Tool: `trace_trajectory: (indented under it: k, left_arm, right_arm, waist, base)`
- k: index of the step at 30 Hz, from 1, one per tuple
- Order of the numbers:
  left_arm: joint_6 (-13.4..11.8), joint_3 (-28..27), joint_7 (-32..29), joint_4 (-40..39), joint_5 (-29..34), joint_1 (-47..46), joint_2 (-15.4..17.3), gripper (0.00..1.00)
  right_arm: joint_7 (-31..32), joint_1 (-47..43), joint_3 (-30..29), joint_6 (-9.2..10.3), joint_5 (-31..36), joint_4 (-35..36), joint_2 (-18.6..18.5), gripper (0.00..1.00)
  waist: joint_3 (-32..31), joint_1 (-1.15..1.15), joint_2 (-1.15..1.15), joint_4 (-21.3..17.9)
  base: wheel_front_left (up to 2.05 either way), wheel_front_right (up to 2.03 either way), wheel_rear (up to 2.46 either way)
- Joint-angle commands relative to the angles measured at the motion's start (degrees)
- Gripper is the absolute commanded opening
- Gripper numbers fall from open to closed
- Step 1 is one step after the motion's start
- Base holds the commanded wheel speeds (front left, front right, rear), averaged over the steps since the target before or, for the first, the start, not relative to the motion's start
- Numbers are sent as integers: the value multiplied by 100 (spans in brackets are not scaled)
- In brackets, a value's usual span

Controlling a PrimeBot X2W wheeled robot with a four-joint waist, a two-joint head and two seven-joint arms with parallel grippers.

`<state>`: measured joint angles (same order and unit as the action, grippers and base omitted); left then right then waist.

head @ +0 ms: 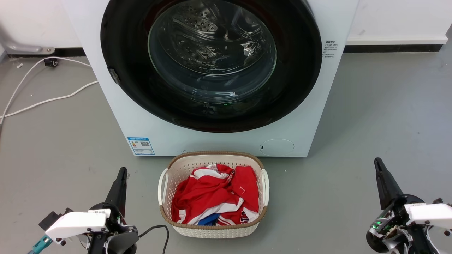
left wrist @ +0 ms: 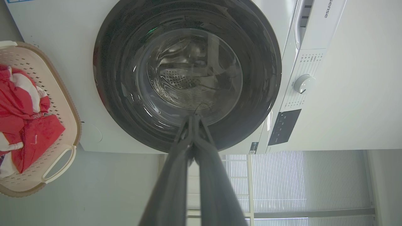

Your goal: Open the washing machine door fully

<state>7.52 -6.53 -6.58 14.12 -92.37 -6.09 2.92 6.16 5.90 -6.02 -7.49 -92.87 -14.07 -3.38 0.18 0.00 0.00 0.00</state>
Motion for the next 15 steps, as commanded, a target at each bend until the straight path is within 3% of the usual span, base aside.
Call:
trace_trajectory:
  k: [1,15]
  left_arm:
    - [15,-15,-13,-6,-9,-37,-12,0]
    - [15,-12,-11,-6,-10,-36,-12,0]
  right_arm:
    - [15,65,-8,0,17,-5,21,0]
    - [28,67,-18,0,25,-6,28,0]
  waist:
    - [0,0,0,0]
    - [0,0,0,0]
  base:
    - [0,0,0]
    - [0,0,0]
